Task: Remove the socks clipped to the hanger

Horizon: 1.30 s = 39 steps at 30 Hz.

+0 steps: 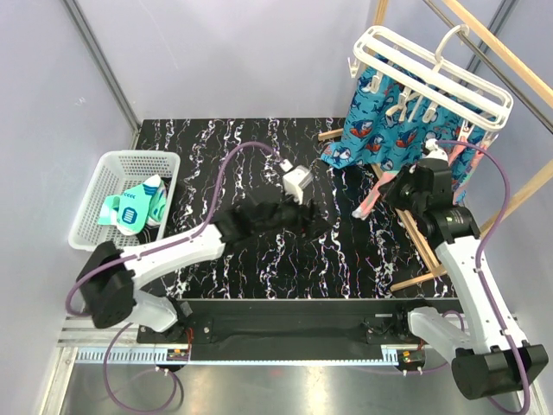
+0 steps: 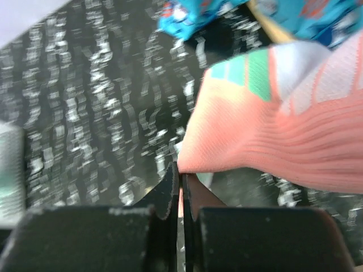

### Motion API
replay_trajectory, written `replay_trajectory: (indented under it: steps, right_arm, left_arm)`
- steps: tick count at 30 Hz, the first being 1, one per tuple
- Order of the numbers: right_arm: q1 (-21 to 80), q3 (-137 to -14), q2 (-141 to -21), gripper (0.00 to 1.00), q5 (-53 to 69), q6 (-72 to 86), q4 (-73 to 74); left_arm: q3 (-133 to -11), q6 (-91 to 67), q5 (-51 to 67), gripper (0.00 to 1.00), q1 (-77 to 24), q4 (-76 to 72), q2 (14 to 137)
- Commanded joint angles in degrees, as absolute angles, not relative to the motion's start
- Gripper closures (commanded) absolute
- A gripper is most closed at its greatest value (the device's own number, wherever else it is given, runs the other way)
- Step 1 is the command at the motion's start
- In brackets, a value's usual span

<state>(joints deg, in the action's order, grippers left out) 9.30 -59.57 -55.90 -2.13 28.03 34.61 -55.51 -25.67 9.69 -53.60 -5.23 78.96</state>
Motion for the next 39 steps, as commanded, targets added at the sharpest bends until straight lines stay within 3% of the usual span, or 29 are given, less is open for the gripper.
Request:
replay_trajectory:
  steps: [1, 12, 20, 22, 23, 25, 26, 27, 29, 30, 33, 36, 39]
  right_arm:
    - [9.1, -61.4, -53.5, 1.00, 5.7, 32.6, 35.0]
    - [9.1, -61.6, -48.7, 1.00, 7.6, 39.6, 33.8]
    - [9.1, -61.9, -48.3, 1.00, 8.8, 42.4, 33.6]
    - [9.1, -62.1, -48.3, 1.00, 9.0, 43.1, 33.5]
    - [9.2, -62.1, -48.3, 1.00, 9.0, 43.1, 33.6]
    - [9.1, -62.7, -48.3, 1.00, 8.8, 42.5, 34.4]
    - [9.2, -63.3, -48.8, 0.96, 8.5, 41.8, 34.9]
    - [9.1, -64.9, -49.2, 0.92, 7.6, 41.1, 36.1]
    - [9.1, -67.0, -51.2, 0.76, 3.7, 37.6, 40.9]
    - [9.1, -69.8, -52.0, 0.61, 2.1, 35.8, 42.7]
    - [9.2, -75.5, -54.8, 0.43, -3.3, 33.2, 48.6]
    - [9.1, -82.4, -57.4, 0.34, -10.4, 32.4, 54.6]
    - [9.1, -90.2, -60.6, 0.32, -15.5, 32.3, 59.0]
  left_arm:
    - [-64.8, -20.0, 6.9, 0.21, -55.4, -14.4, 82.9]
    - [-74.3, -10.1, 1.2, 0.18, -60.1, -16.3, 93.9]
    - [-79.3, -7.6, 0.2, 0.22, -62.0, -14.5, 98.1]
    - [-79.9, -6.9, -1.4, 0.30, -62.2, -14.6, 99.1]
    - [-80.2, -7.0, -1.8, 0.51, -62.3, -14.6, 99.2]
    - [-80.7, -7.7, -2.3, 0.71, -62.3, -14.1, 99.5]
    - [-80.9, -7.8, -2.3, 0.79, -62.3, -13.6, 99.5]
    - [-81.5, -8.2, -2.1, 1.00, -62.3, -12.4, 99.4]
    - [-81.1, -9.1, -2.6, 1.00, -62.2, -12.0, 99.1]
    - [-80.0, -9.7, -2.7, 1.00, -62.2, -12.1, 98.3]
    - [-78.2, -11.2, -2.2, 1.00, -62.2, -13.1, 96.7]
    - [-77.1, -12.1, -1.3, 1.00, -62.1, -12.9, 95.7]
    - [-76.2, -12.4, -1.0, 1.00, -62.1, -12.7, 95.1]
